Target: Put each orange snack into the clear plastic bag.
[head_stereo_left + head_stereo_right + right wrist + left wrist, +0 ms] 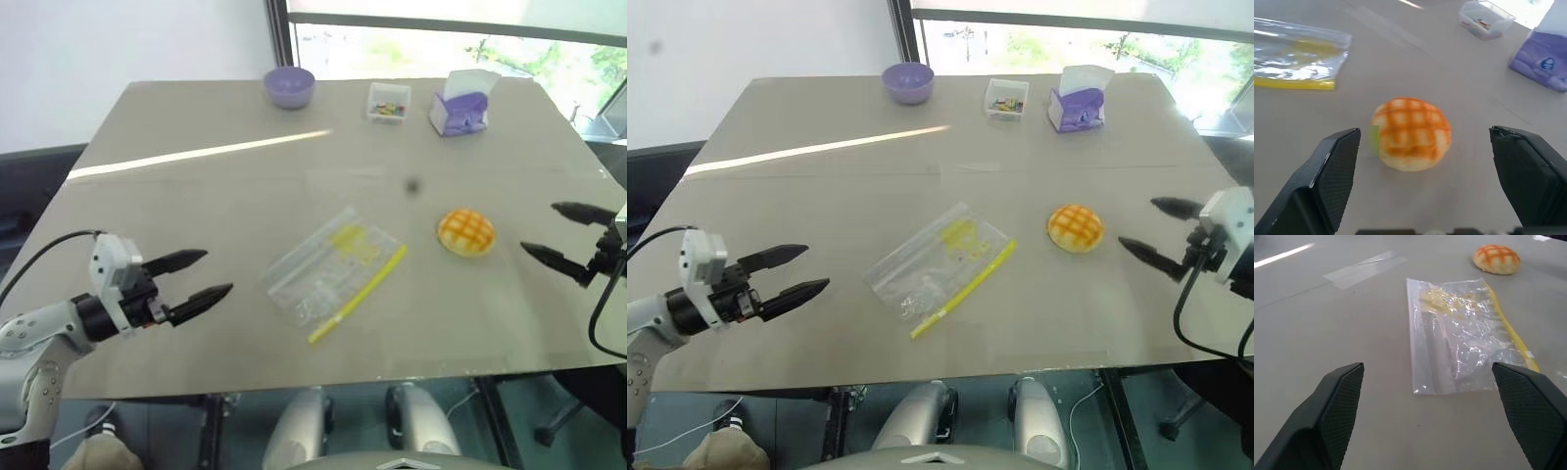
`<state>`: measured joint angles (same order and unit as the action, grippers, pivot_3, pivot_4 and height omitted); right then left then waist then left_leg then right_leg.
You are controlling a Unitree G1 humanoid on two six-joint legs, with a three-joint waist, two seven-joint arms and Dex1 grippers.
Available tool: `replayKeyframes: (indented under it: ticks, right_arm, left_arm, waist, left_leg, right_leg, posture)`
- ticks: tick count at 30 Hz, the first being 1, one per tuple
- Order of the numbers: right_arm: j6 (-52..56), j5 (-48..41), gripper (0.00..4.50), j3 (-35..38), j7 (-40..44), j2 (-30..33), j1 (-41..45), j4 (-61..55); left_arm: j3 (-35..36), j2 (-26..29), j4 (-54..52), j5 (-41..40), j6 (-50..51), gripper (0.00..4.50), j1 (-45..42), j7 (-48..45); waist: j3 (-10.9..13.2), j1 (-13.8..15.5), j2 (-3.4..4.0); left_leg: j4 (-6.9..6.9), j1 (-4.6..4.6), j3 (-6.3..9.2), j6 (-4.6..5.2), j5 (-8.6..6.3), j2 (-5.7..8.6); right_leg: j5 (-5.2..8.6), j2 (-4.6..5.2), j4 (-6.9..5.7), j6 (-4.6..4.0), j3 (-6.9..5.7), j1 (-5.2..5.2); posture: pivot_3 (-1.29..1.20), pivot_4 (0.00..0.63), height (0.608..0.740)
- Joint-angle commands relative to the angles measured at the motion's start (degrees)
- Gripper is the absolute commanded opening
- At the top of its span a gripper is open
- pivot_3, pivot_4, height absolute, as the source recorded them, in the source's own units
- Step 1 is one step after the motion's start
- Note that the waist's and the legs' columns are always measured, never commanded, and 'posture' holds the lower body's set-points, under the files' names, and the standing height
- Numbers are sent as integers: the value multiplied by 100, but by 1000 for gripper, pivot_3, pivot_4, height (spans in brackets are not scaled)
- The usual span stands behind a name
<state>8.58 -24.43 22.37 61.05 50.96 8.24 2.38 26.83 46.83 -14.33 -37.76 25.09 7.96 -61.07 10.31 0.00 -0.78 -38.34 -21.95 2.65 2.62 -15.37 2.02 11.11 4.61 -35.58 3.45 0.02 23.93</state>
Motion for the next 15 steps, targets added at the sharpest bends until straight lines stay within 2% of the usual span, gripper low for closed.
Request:
replayKeyframes:
  ticks: [1, 7, 12, 15]
  right_arm:
    - [-186, -252, 4500, -71, 686, 197, 313, 200]
    - [-82, -889, 4500, -413, 1926, 99, 261, -207]
    - [87, -1036, 4500, -785, 2029, -99, 94, -783]
    - [84, -1015, 4500, -890, 1966, -179, -3, -952]
  left_arm:
    - [116, 27, -339, -970, 1017, 4441, -131, 229]
    - [192, 194, -609, -2975, 3110, 4441, 120, 696]
    - [168, 138, -564, -4830, 4034, 4441, 283, 1918]
    - [43, 286, -774, -5081, 4218, 4441, 420, 2933]
  waist:
    - [1, -5, 2]
    - [2, -35, 4]
    - [3, -58, 6]
    - [3, -44, 6]
  left_leg:
    - [1, -1, 1, -1, 0, -1]
    - [1, 0, 5, 3, -5, -5]
    - [0, 3, 9, 2, -7, -9]
    - [0, 4, 12, 0, -7, -8]
  right_leg:
    - [-10, -1, 0, 17, 0, 2]
    - [-11, 0, 0, 19, -1, 0]
    - [-11, 22, -5, 19, -1, 1]
    - [-11, 27, -7, 19, 0, 0]
  posture:
    - [0, 150, 740]
    - [0, 150, 740]
    - [0, 150, 740]
    - [0, 150, 740]
